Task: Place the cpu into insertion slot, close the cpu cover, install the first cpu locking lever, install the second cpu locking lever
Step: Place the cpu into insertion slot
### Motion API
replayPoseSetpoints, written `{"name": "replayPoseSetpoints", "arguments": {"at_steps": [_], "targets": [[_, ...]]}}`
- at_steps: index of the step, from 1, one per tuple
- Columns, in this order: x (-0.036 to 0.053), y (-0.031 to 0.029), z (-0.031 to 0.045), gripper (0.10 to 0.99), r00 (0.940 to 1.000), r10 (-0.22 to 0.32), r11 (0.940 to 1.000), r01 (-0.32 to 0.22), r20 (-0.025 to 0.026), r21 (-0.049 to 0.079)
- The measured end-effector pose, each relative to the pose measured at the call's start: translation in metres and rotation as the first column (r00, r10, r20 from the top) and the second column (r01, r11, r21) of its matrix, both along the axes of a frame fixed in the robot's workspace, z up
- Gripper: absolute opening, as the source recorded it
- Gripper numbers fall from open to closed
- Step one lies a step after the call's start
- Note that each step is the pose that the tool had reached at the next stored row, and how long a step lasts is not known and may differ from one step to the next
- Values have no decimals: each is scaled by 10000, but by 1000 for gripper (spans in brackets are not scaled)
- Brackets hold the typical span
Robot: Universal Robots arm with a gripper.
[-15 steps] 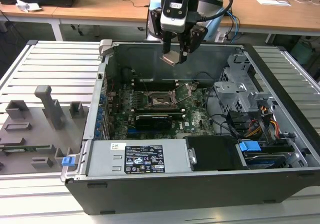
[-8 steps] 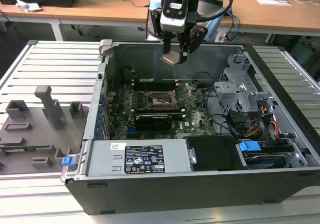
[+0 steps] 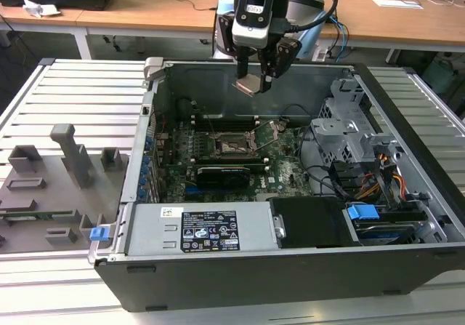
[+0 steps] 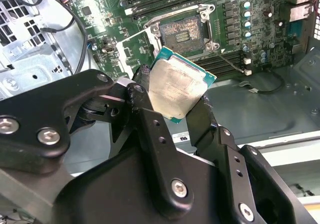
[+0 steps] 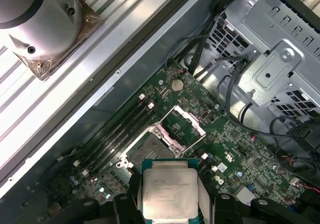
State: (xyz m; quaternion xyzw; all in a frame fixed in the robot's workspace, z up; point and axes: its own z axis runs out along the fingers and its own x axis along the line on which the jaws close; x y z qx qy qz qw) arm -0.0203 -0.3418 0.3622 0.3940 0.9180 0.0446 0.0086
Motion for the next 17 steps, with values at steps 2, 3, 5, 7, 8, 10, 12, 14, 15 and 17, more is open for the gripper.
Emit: {"name": "replayPoseSetpoints", "arguments": {"at_steps": [2, 3, 5, 7, 8, 10, 12, 14, 15, 17], "targets": [[0, 0, -1, 533, 10000, -56, 10000, 56, 0, 1], [0, 0, -2, 533, 10000, -85, 10000, 85, 0, 1], [0, 0, -4, 533, 9998, -180, 9998, 180, 0, 2], [0, 0, -7, 533, 9994, -344, 9994, 344, 1, 1], [0, 0, -8, 533, 9992, -397, 9992, 397, 0, 1], [0, 0, -10, 533, 9987, -519, 9987, 519, 0, 1], [0, 0, -12, 533, 9977, -673, 9977, 673, 0, 1], [0, 0, -13, 533, 9970, -773, 9970, 773, 0, 2], [0, 0, -14, 533, 9967, -811, 9967, 811, 0, 2], [0, 0, -17, 533, 9955, -947, 9955, 947, 0, 1]]}}
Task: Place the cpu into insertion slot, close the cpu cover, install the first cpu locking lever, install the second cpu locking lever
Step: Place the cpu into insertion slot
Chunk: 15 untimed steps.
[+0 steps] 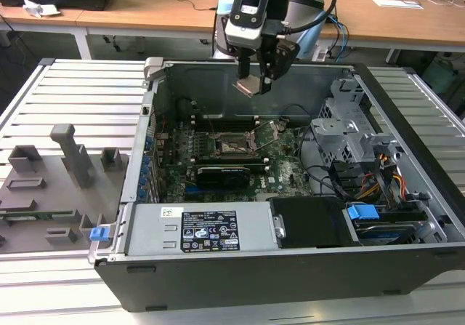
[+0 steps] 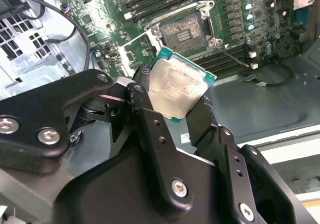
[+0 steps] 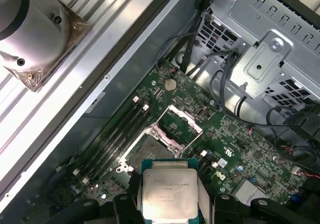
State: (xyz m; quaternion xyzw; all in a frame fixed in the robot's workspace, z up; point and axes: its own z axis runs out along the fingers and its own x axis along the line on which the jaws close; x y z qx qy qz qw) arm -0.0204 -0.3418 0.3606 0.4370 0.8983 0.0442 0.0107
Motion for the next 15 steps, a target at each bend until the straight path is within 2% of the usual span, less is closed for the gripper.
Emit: {"name": "replayPoseSetpoints", "arguments": {"at_steps": [6, 15], "targets": [[0, 0, -9, 533, 9987, -518, 9987, 518, 1, 0], [0, 0, -21, 533, 9953, -972, 9953, 972, 0, -1]]}}
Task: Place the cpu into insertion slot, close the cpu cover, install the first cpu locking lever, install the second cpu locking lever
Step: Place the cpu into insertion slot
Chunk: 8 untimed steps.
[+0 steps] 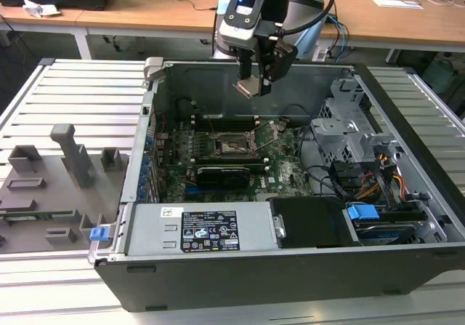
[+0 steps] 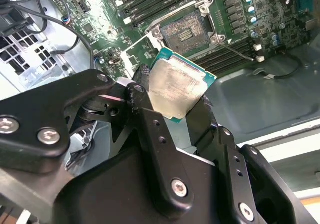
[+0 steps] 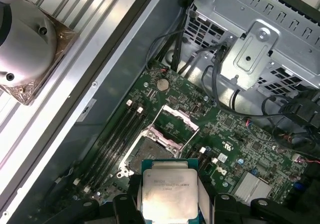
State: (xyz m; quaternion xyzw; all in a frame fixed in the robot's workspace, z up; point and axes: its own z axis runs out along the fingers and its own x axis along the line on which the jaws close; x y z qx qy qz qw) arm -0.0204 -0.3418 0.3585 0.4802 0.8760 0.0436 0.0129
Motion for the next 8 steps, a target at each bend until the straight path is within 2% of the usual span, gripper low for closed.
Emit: {"name": "replayPoseSetpoints", "arguments": {"at_steps": [8], "targets": [[0, 0, -32, 533, 9988, -499, 9988, 499, 1, -15]]}}
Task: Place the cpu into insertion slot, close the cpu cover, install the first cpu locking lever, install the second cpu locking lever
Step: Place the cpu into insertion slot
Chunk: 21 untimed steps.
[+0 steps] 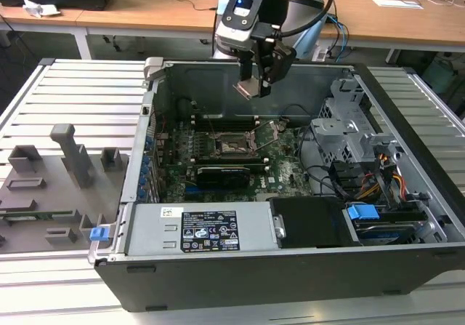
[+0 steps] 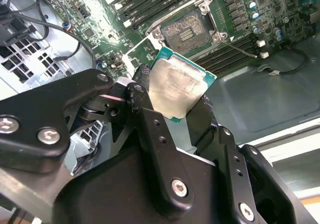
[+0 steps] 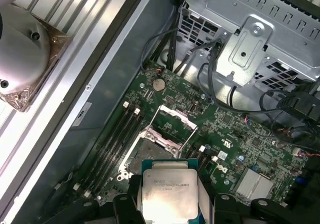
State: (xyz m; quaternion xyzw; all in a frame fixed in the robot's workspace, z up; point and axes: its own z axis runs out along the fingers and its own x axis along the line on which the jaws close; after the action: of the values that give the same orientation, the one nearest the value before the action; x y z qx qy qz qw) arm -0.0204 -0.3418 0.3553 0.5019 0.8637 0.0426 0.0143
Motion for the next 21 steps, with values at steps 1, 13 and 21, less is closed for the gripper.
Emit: {"name": "replayPoseSetpoints", "arguments": {"at_steps": [1, 13, 21], "targets": [[0, 0, -8, 533, 9999, -132, 9999, 132, 0, -15], [0, 0, -100, 533, 9774, -2114, 9774, 2114, 2, -55], [0, 0, -155, 533, 9762, -2170, 9762, 2170, 2, -56]]}}
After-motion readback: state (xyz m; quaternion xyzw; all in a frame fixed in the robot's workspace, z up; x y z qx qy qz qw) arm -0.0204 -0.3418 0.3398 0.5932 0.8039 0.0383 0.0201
